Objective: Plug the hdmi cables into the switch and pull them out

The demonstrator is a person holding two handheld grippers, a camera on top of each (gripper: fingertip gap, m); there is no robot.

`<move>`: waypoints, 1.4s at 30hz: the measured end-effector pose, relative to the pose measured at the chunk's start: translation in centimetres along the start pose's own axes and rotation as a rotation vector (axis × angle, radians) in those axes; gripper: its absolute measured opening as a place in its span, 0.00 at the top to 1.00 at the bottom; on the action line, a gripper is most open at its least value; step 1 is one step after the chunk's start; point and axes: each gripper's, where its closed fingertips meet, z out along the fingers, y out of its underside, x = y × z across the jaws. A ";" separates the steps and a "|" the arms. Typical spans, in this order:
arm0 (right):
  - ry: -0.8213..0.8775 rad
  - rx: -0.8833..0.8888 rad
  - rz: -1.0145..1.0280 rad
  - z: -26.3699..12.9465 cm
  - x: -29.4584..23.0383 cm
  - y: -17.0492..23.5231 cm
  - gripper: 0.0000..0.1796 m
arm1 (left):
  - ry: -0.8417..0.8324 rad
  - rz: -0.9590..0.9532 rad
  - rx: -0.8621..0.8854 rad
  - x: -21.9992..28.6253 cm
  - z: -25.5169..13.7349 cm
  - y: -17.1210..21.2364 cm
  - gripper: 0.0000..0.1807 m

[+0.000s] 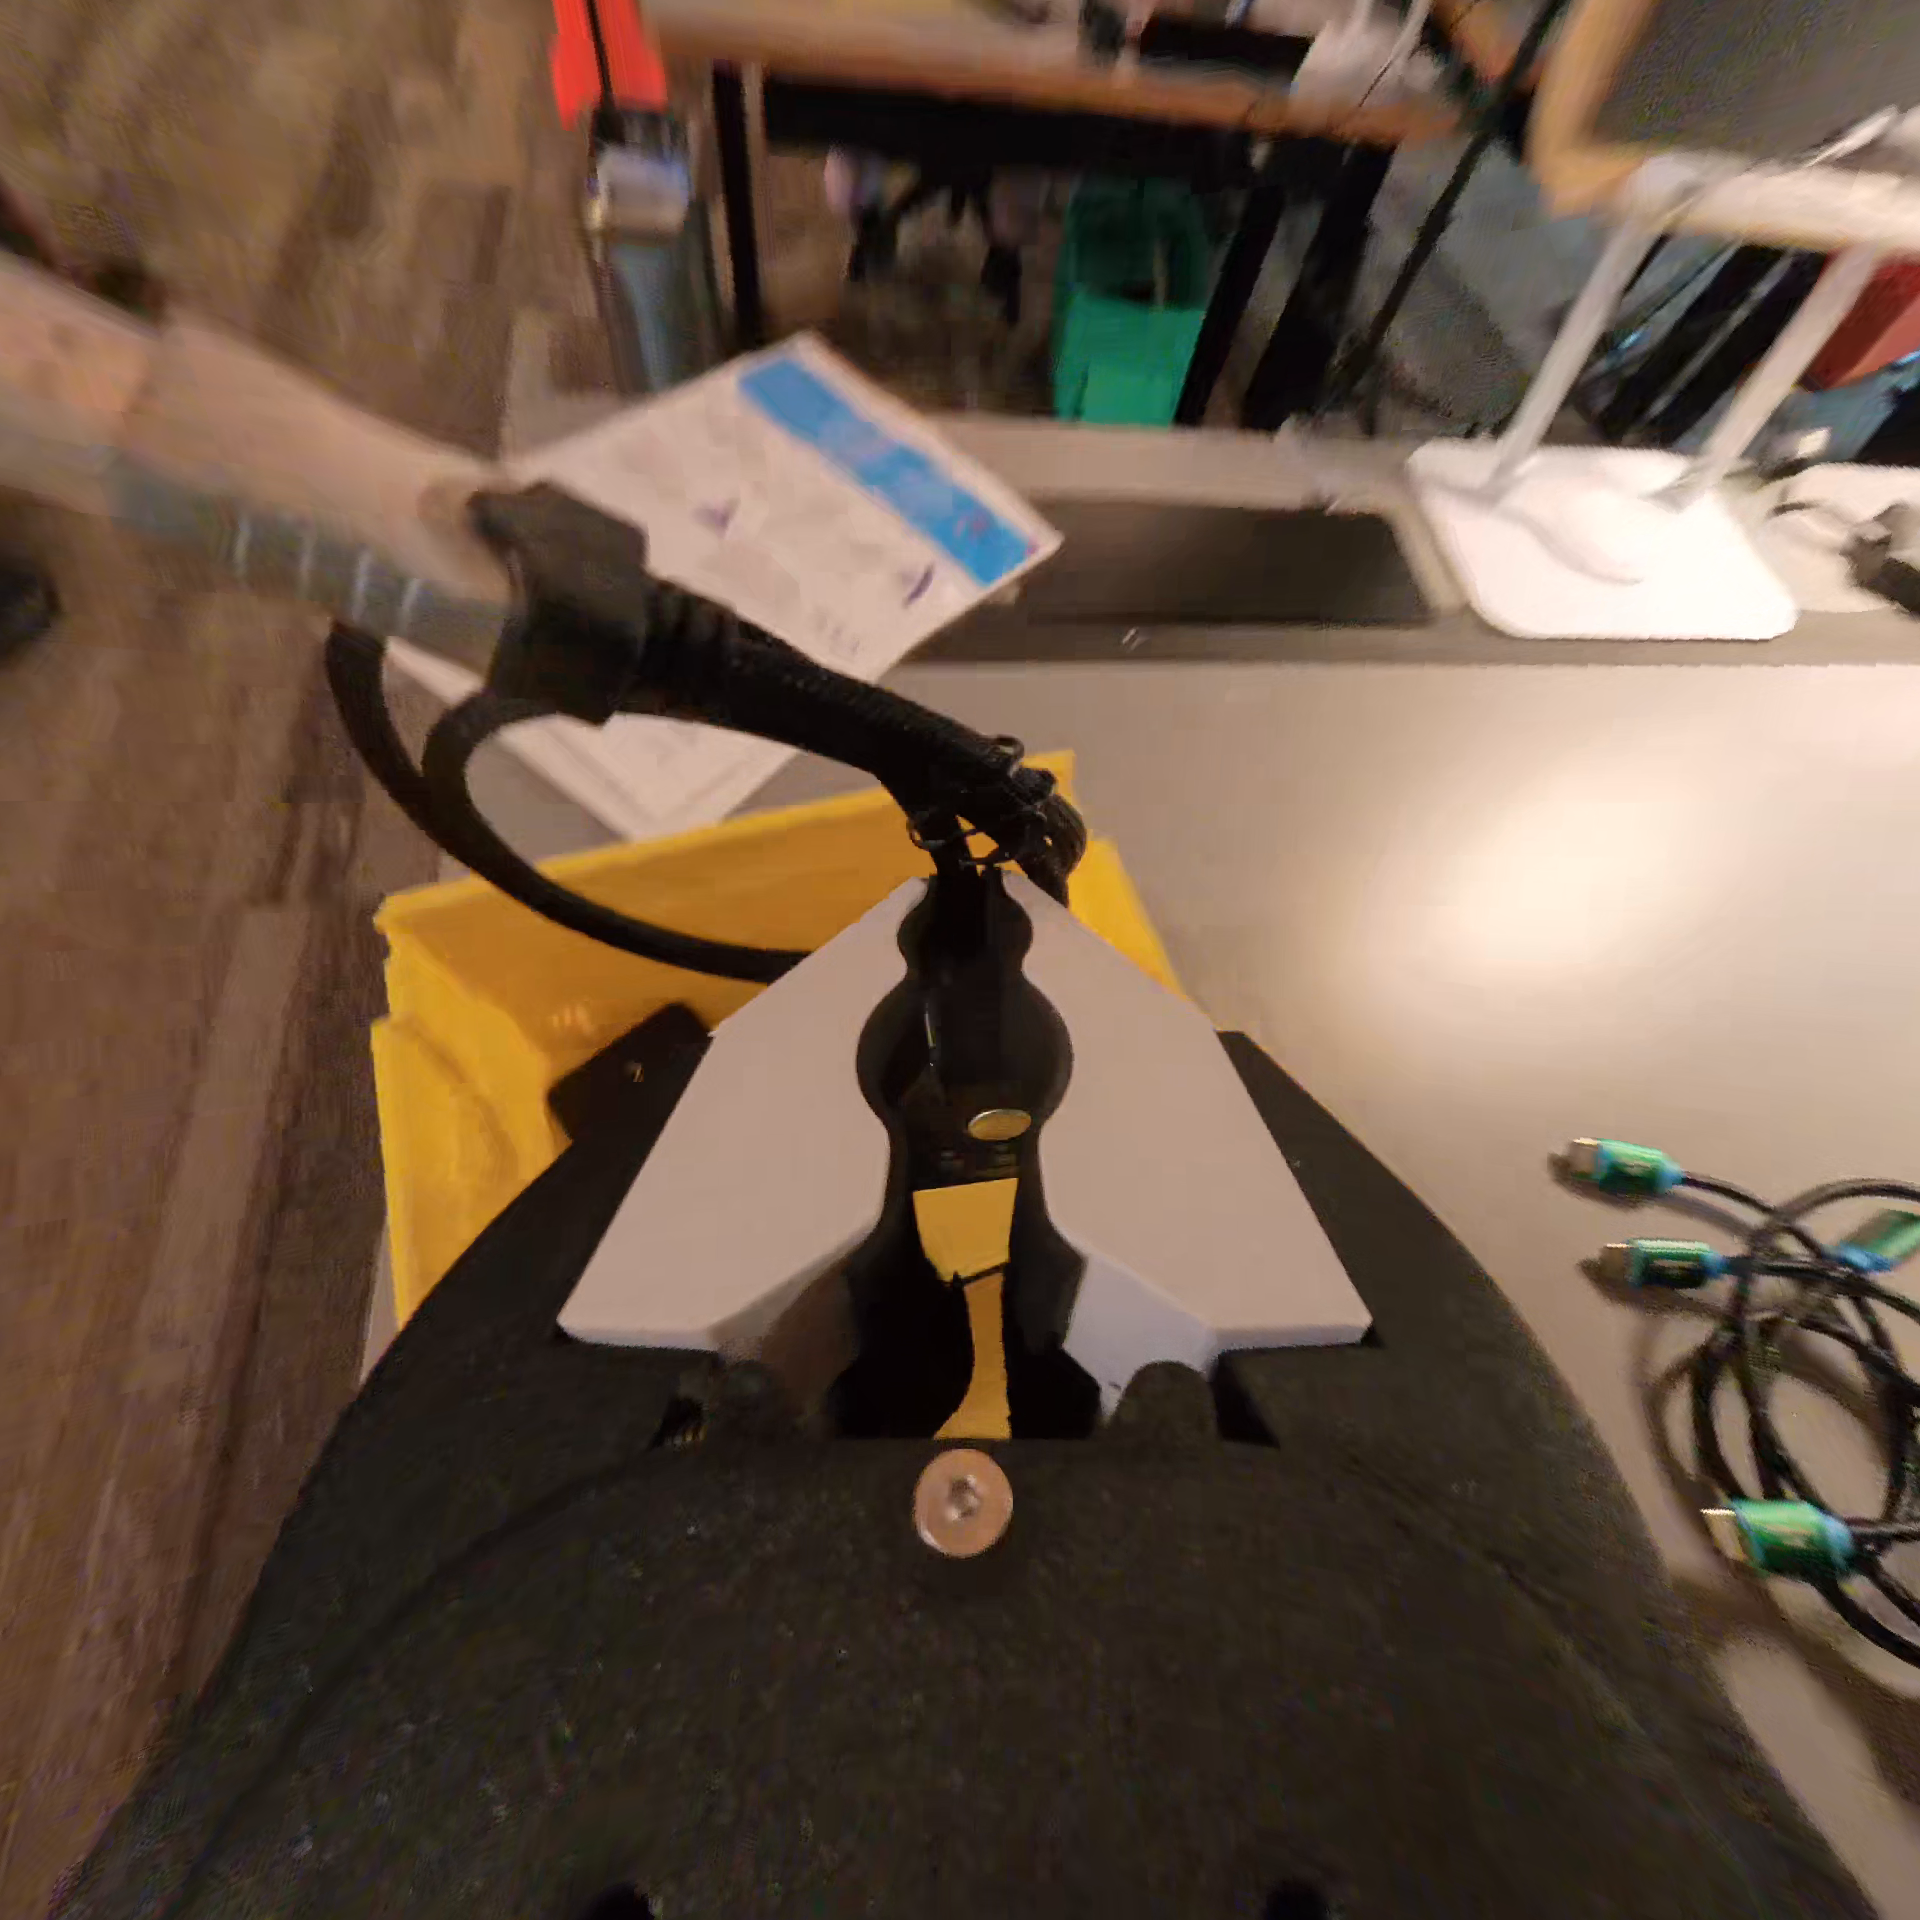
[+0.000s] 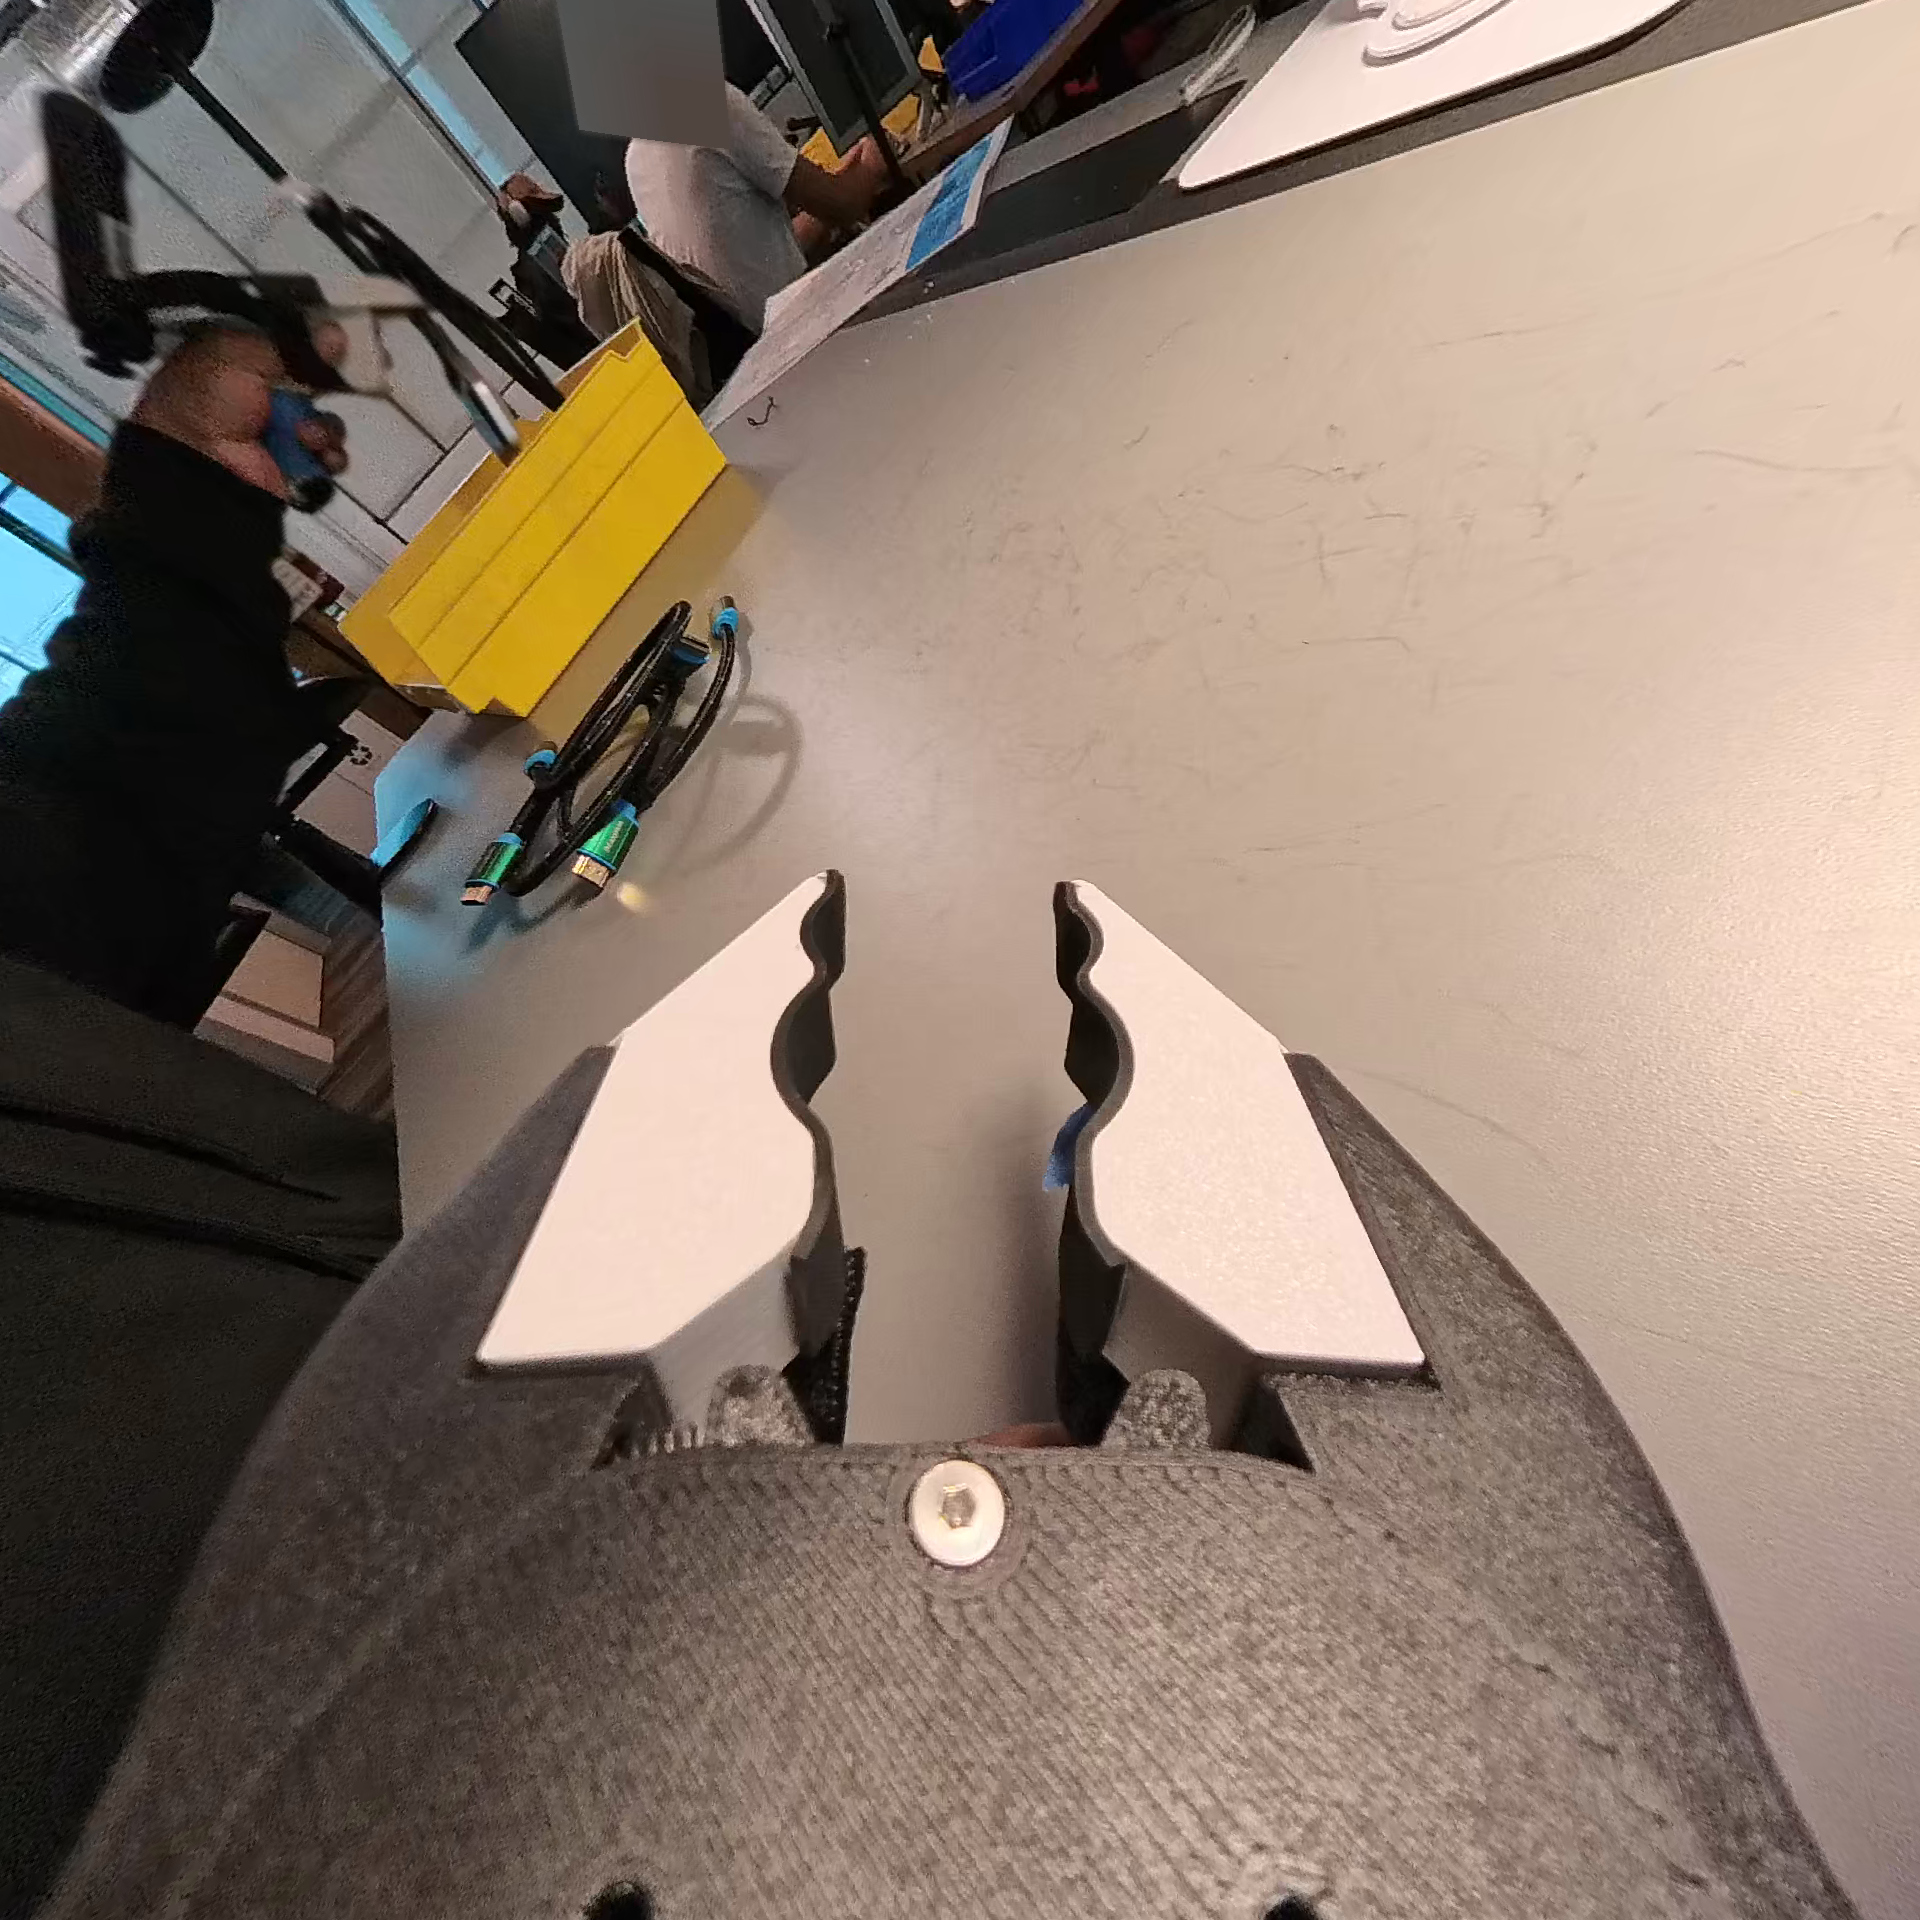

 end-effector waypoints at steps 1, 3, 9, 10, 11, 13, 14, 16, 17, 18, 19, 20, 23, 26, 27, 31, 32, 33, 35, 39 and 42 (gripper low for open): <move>-0.003 -0.001 -0.001 0.0 0.0 0.0 0.77 | 0.006 0.029 0.039 1.4 -1.3 -1.4 0.97; -0.008 -0.005 -0.006 0.0 -0.2 0.1 0.77 | 0.023 0.130 0.094 4.9 -3.2 -3.8 0.97; -0.019 -0.006 -0.028 -0.1 -0.6 0.2 0.77 | 0.335 0.400 0.028 21.0 -3.0 -4.0 0.97; -0.019 -0.006 -0.033 -0.1 -0.6 0.2 0.77 | 0.408 0.440 -0.011 23.8 -2.3 -3.0 0.97; -0.019 -0.005 -0.038 -0.1 -0.7 0.2 0.77 | 0.484 0.483 -0.050 26.5 -1.7 -1.8 0.97; -0.021 -0.002 -0.044 -0.1 -0.8 0.2 0.77 | 0.617 0.547 -0.137 31.3 0.0 1.0 0.97; -0.023 -0.003 -0.046 -0.1 -0.8 0.2 0.77 | 0.674 0.576 -0.185 33.5 0.9 2.5 0.97; -0.028 -0.011 -0.051 -0.1 -0.9 0.3 0.77 | 0.774 0.613 -0.269 37.6 2.8 5.3 0.97; -0.028 -0.017 -0.055 0.0 -1.0 0.4 0.77 | 0.819 0.622 -0.305 39.5 3.7 6.5 0.98; -0.027 -0.023 -0.060 0.1 -1.0 0.5 0.77 | 0.857 0.635 -0.338 41.2 4.7 7.6 0.97; -0.026 -0.030 -0.068 0.1 -1.1 0.6 0.77 | 0.883 0.651 -0.368 42.8 5.7 8.7 0.98; -0.024 -0.036 -0.076 0.2 -1.1 0.7 0.77 | 0.903 0.668 -0.395 44.3 6.7 9.7 0.97; -0.020 -0.052 -0.098 0.3 -1.3 0.9 0.77 | 0.971 0.703 -0.474 48.3 9.2 12.5 0.97; -0.017 -0.061 -0.111 0.4 -1.4 1.1 0.77 | 1.018 0.710 -0.514 51.8 11.1 14.1 0.97; -0.017 -0.064 -0.115 0.4 -1.4 1.1 0.77 | 1.020 0.722 -0.520 52.8 11.6 14.5 0.97; -0.016 -0.073 -0.133 0.5 -1.6 1.3 0.77 | 1.024 0.767 -0.585 55.7 13.4 17.2 0.96; -0.016 -0.075 -0.136 0.5 -1.6 1.3 0.77 | 1.022 0.777 -0.606 56.1 13.8 18.0 0.94; -0.016 -0.075 -0.139 0.6 -1.6 1.3 0.77 | 1.013 0.791 -0.626 56.3 14.1 18.7 0.91; -0.017 -0.073 -0.141 0.5 -1.7 1.3 0.77 | 0.961 0.811 -0.604 56.2 14.9 18.7 0.85; -0.021 -0.070 -0.139 0.5 -1.7 1.3 0.77 | 0.931 0.769 -0.469 54.6 13.6 15.4 0.74; -0.021 -0.082 -0.147 0.6 -1.8 1.4 0.77 | 0.920 0.706 -0.369 51.3 11.1 12.6 0.72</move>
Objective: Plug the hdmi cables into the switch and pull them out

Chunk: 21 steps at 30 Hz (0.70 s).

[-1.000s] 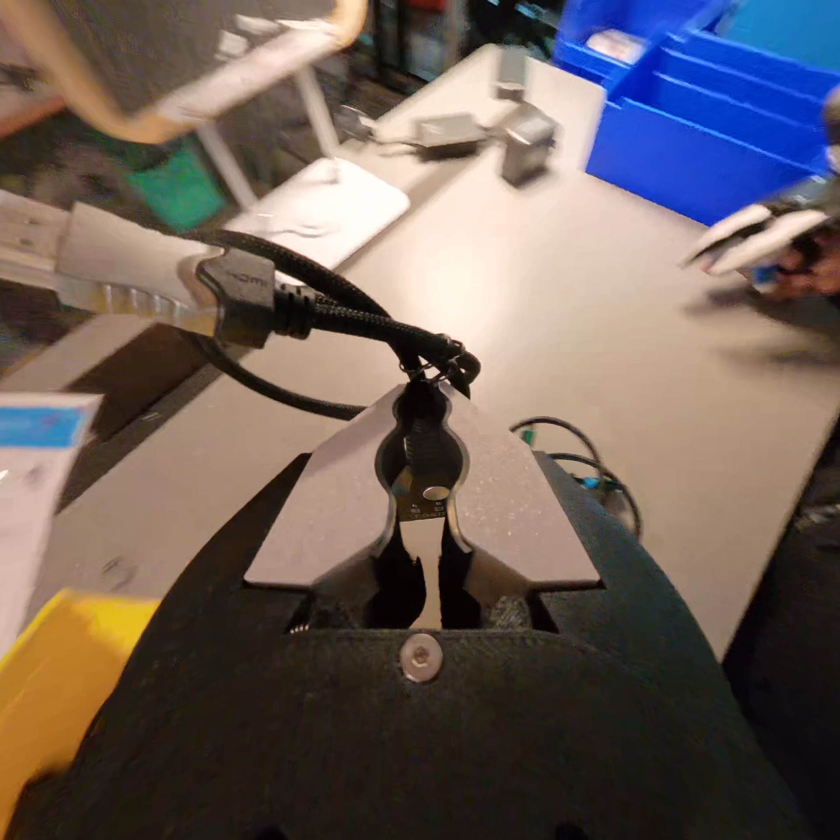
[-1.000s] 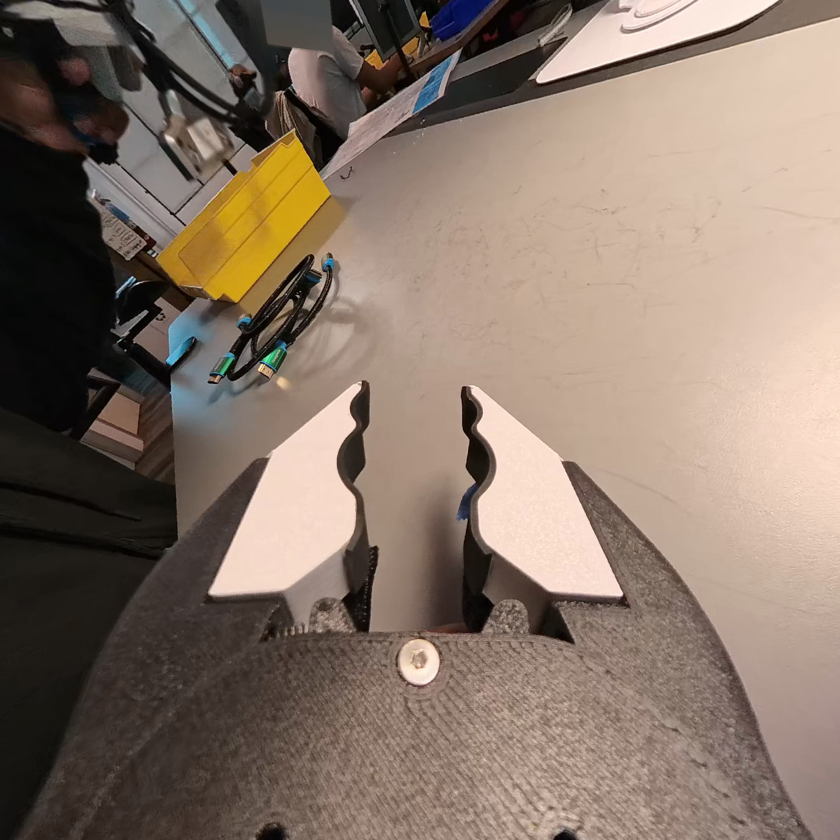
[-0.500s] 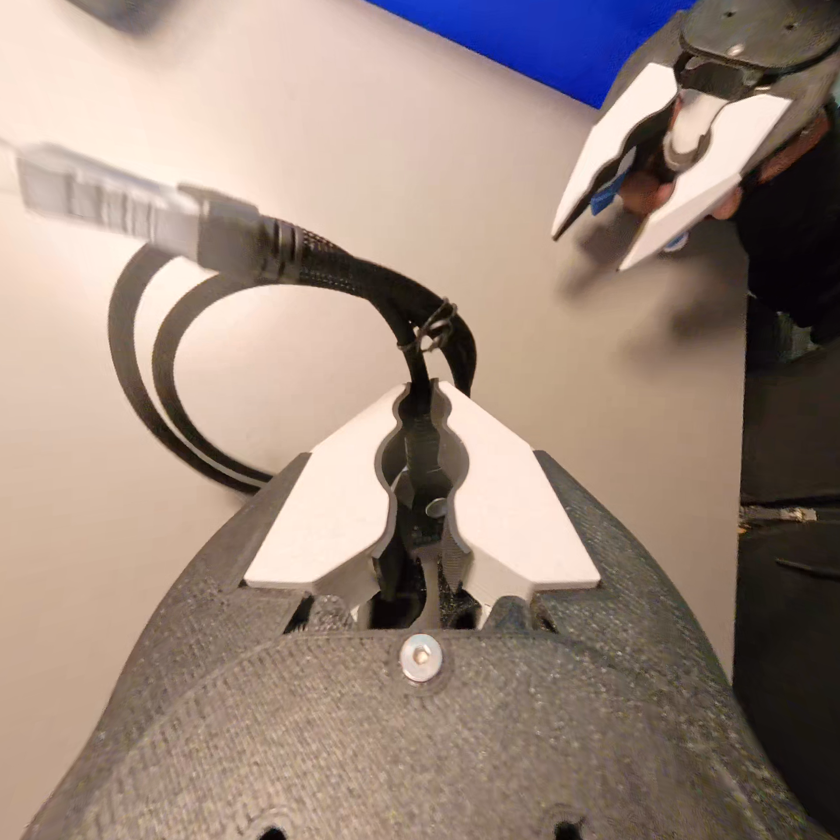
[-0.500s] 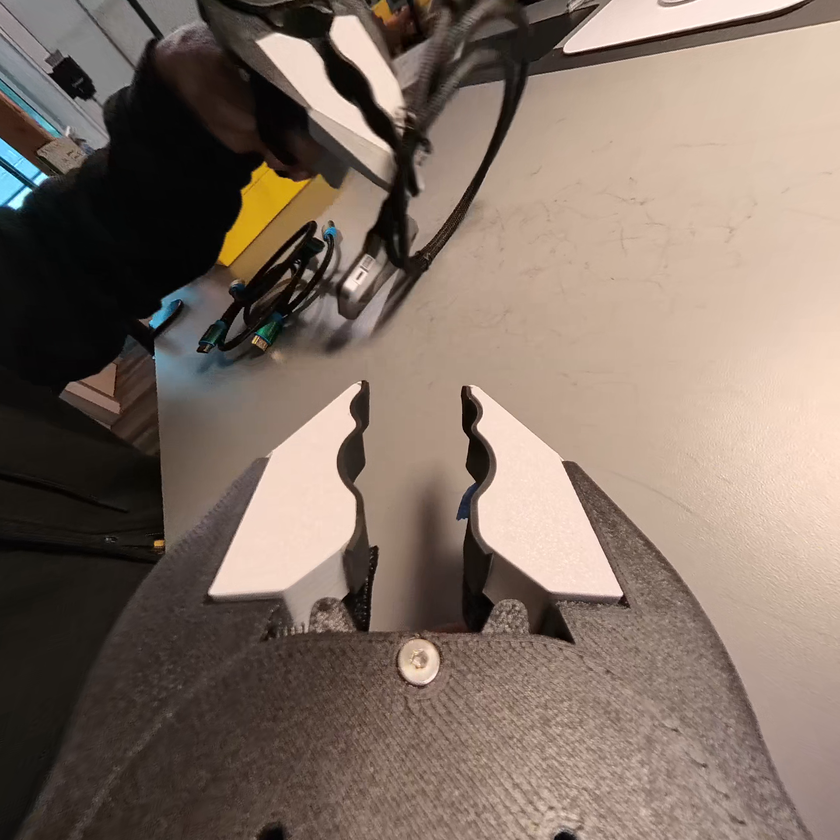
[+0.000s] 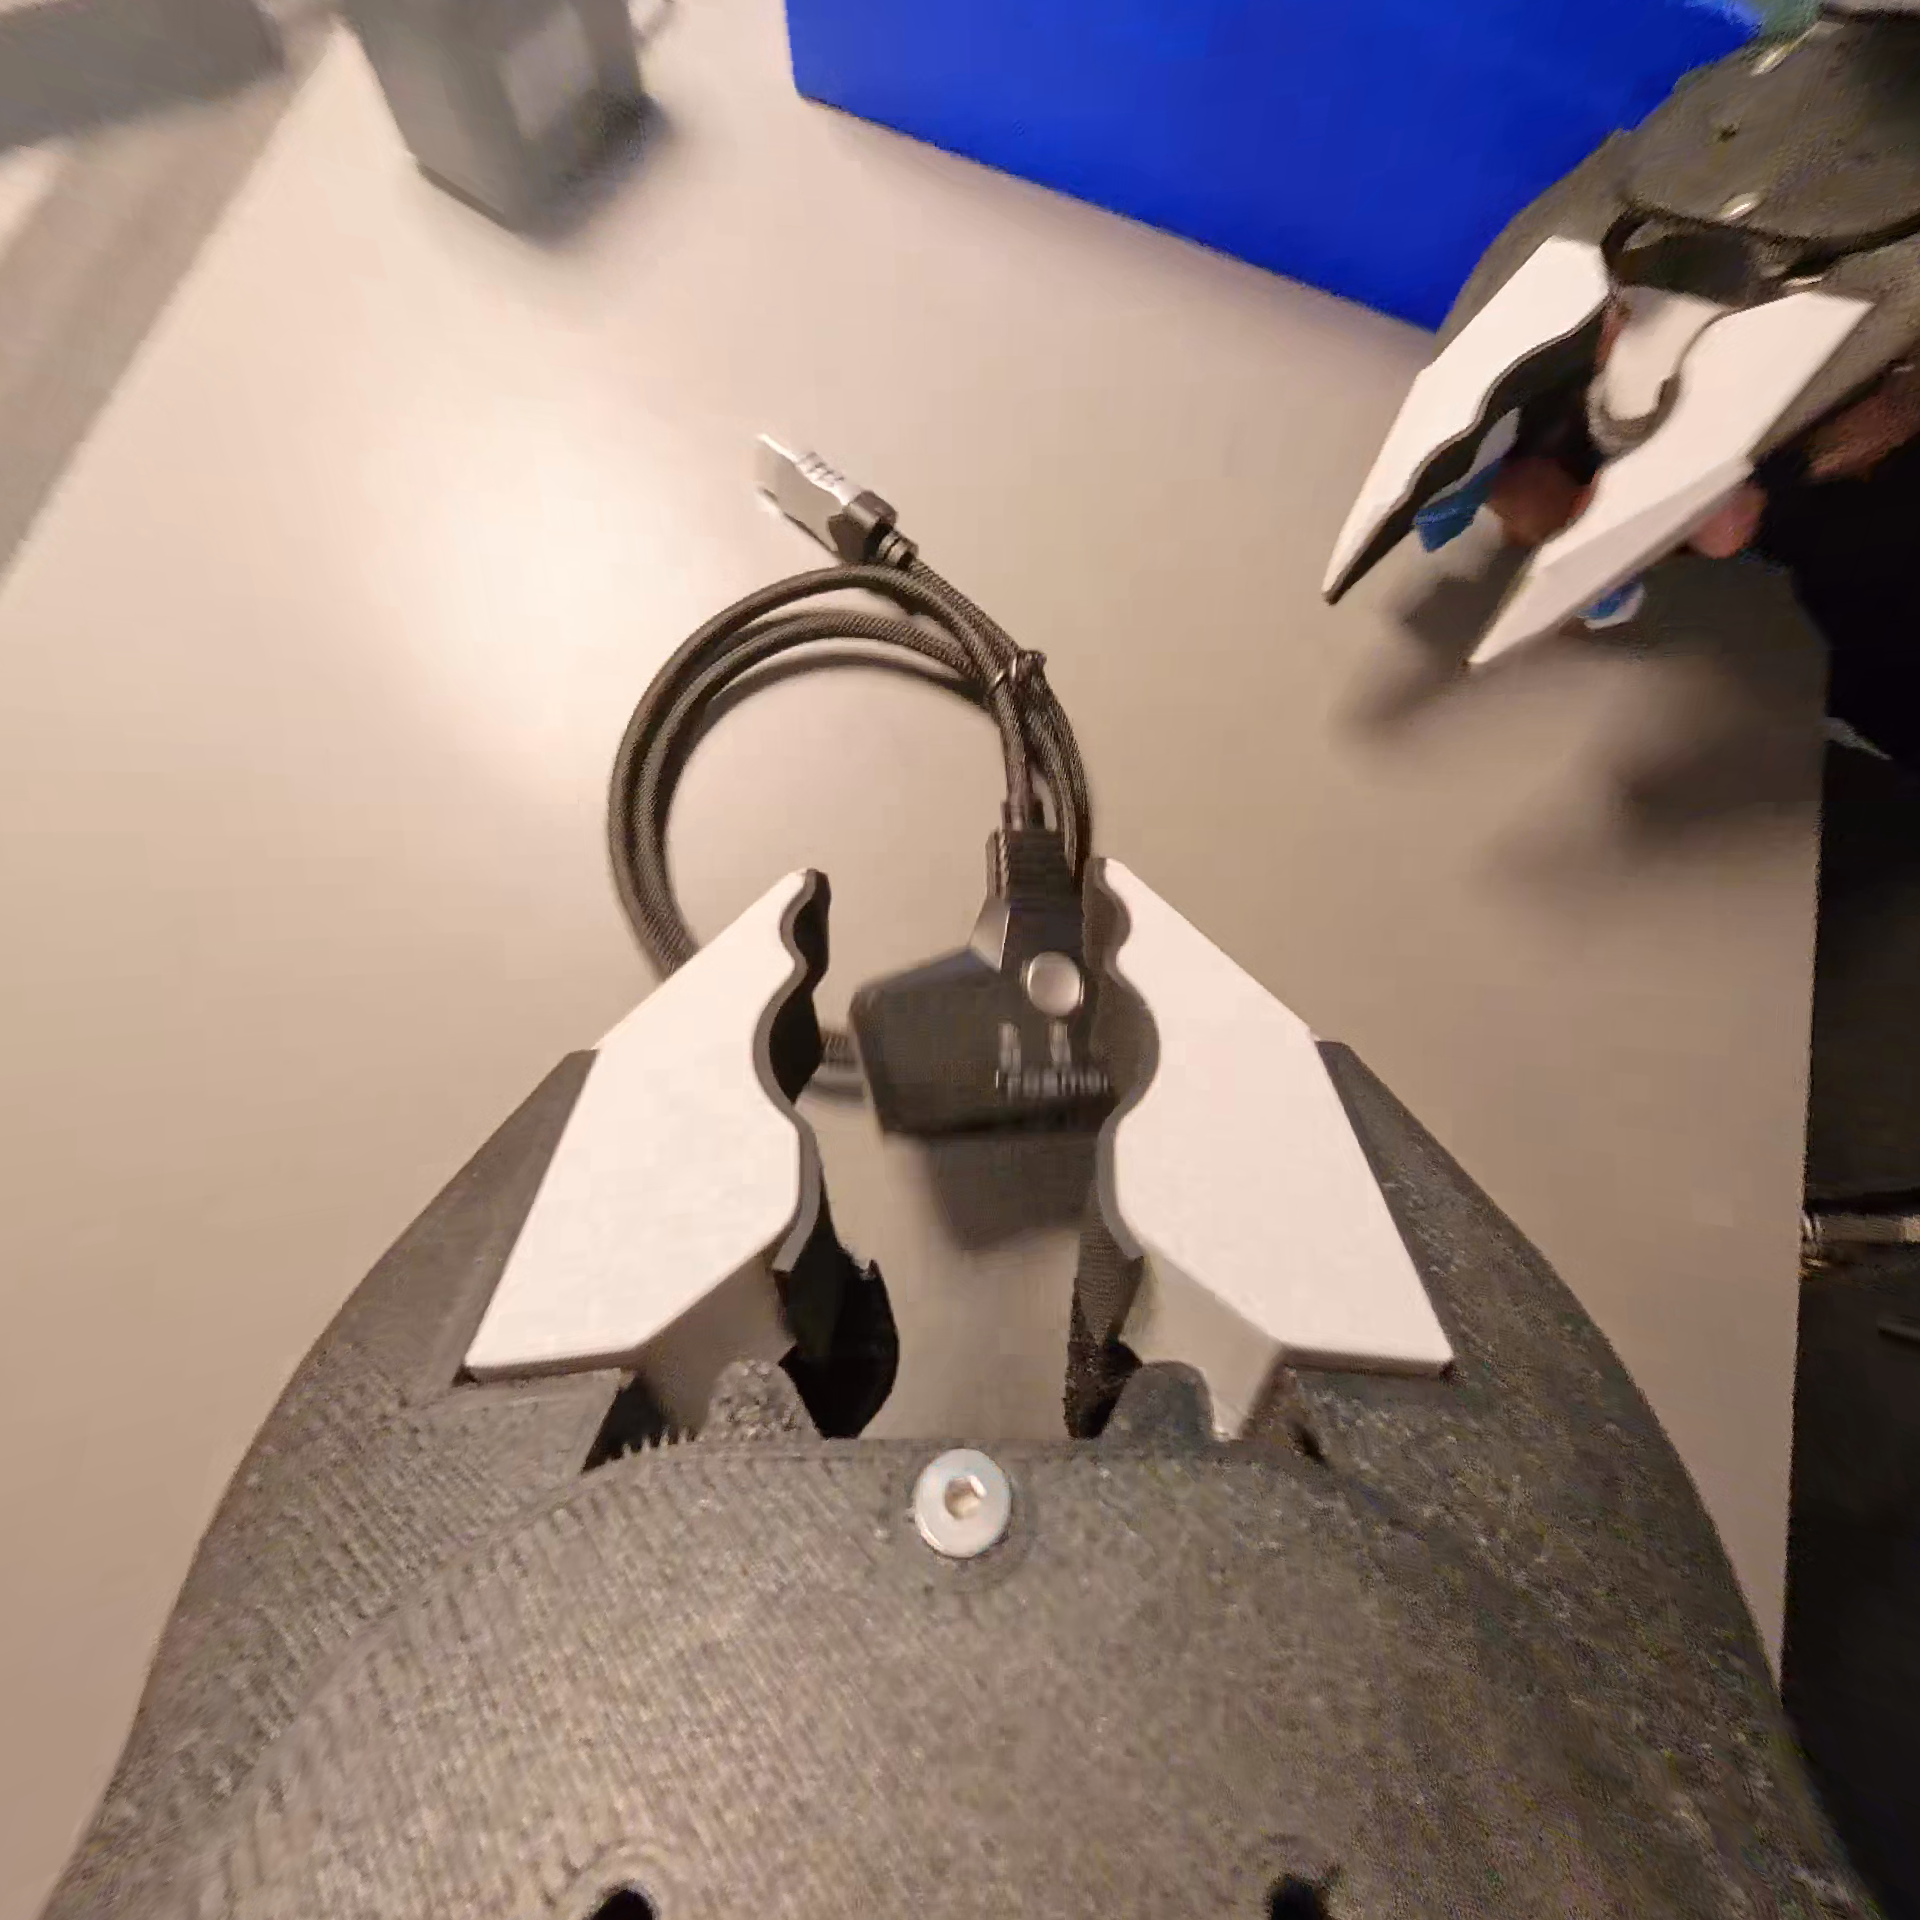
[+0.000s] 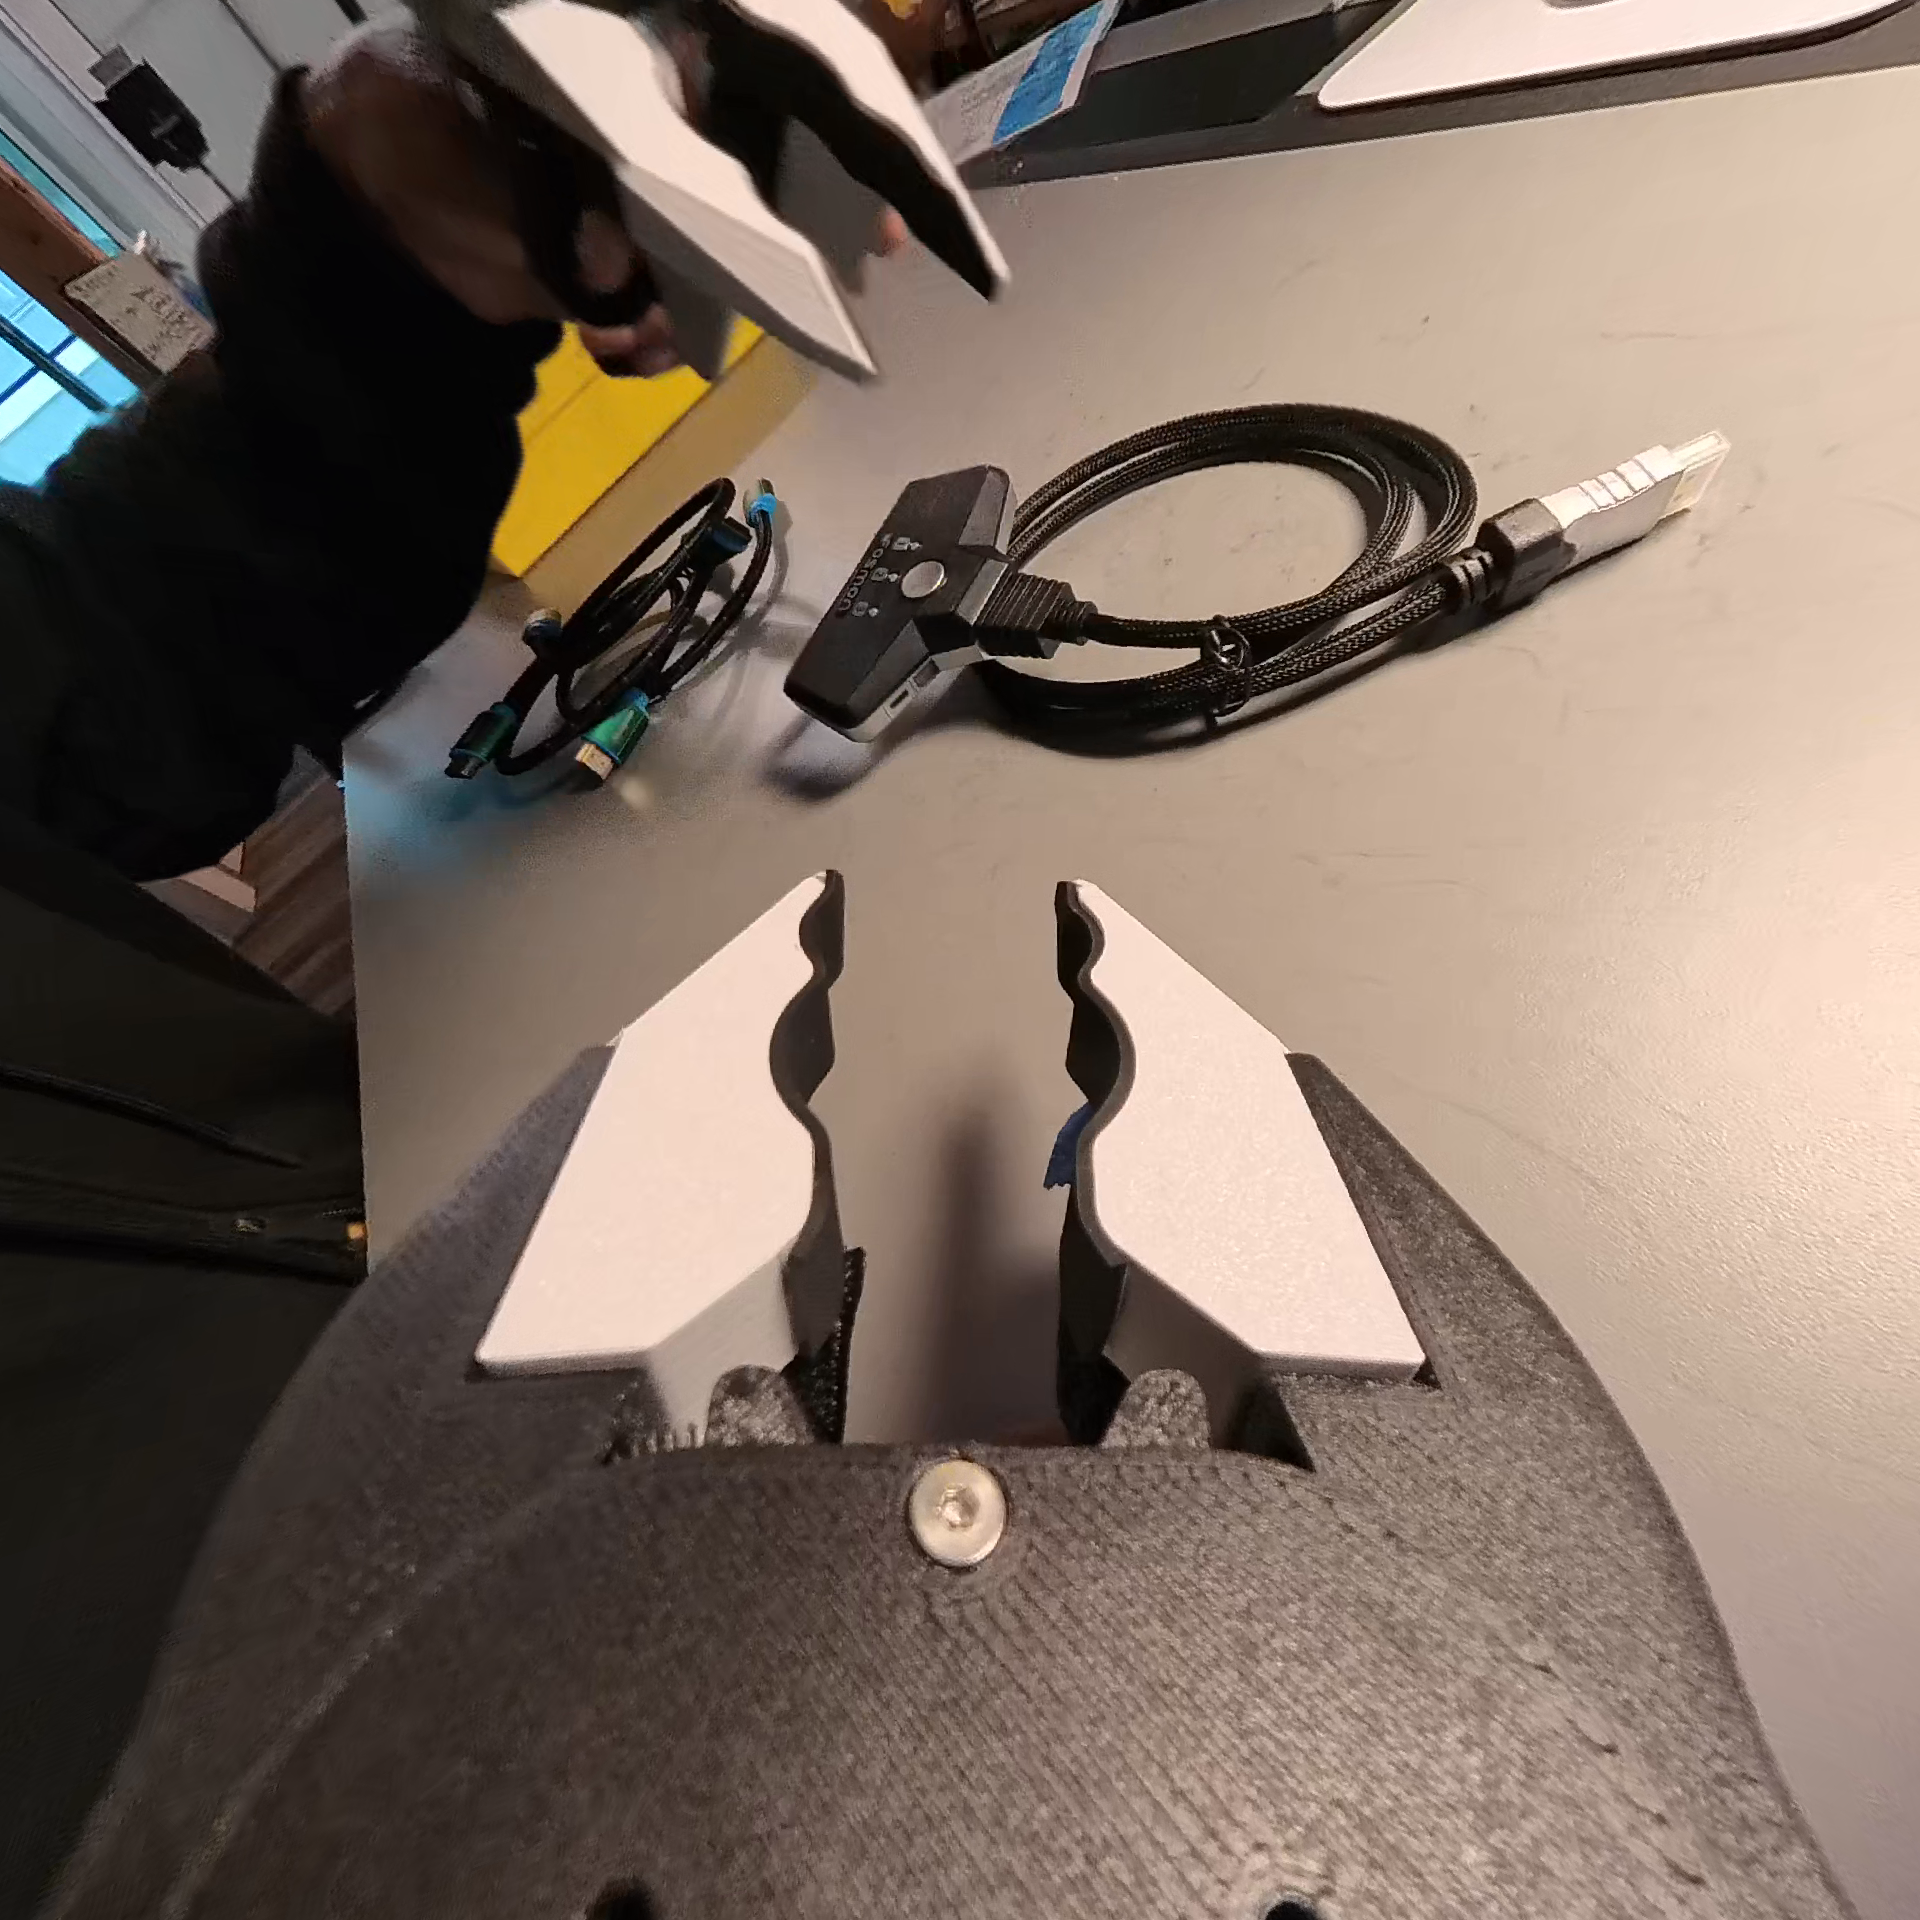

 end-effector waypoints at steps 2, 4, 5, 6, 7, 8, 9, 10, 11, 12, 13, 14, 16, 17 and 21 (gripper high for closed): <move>-0.002 -0.008 -0.004 0.1 -0.1 0.1 0.76 | -0.035 -0.015 0.044 -0.4 -3.5 1.7 0.71; -0.006 -0.010 -0.006 0.1 -0.1 0.1 0.76 | -0.062 -0.044 0.051 -0.7 -6.5 4.5 0.69; -0.009 -0.009 -0.006 0.2 -0.2 0.1 0.75 | -0.069 -0.061 0.050 -0.7 -7.9 6.1 0.68; -0.012 -0.007 -0.005 0.2 -0.2 0.0 0.75 | -0.081 -0.082 0.050 -0.7 -9.1 7.8 0.67; -0.015 -0.003 -0.005 0.2 -0.2 -0.1 0.75 | -0.098 -0.103 0.051 -0.8 -10.2 9.3 0.67; -0.018 0.000 -0.006 0.3 -0.2 -0.2 0.75 | -0.114 -0.124 0.052 -0.9 -11.1 10.7 0.67; -0.020 0.002 -0.012 0.5 -0.3 -0.3 0.74 | -0.127 -0.143 0.052 -0.9 -11.7 12.0 0.67; -0.020 0.002 -0.024 0.7 -0.4 -0.4 0.74 | -0.138 -0.159 0.043 -1.0 -12.1 13.2 0.68; -0.016 -0.001 -0.042 1.0 -0.5 -0.5 0.73 | -0.150 -0.168 0.024 -1.1 -12.3 14.2 0.68; -0.006 -0.010 -0.067 1.4 -0.5 -0.5 0.73 | -0.161 -0.165 0.001 -1.2 -12.3 15.1 0.68; 0.004 -0.025 -0.097 1.8 -0.7 -0.5 0.71 | -0.162 -0.153 -0.024 -1.1 -12.1 15.8 0.67; 0.014 -0.041 -0.130 2.3 -0.9 -0.4 0.70 | -0.151 -0.133 -0.048 -0.9 -11.7 16.2 0.67; 0.016 -0.066 -0.187 3.4 -1.8 -0.3 0.68 | -0.122 -0.078 -0.085 -0.5 -10.6 16.6 0.67; 0.001 -0.073 -0.206 4.0 -2.5 -0.4 0.68 | -0.105 -0.052 -0.107 -0.3 -9.9 16.7 0.67; -0.034 -0.094 -0.306 5.8 -4.5 -1.5 0.66 | -0.106 0.031 -0.208 -1.1 -7.6 17.2 0.69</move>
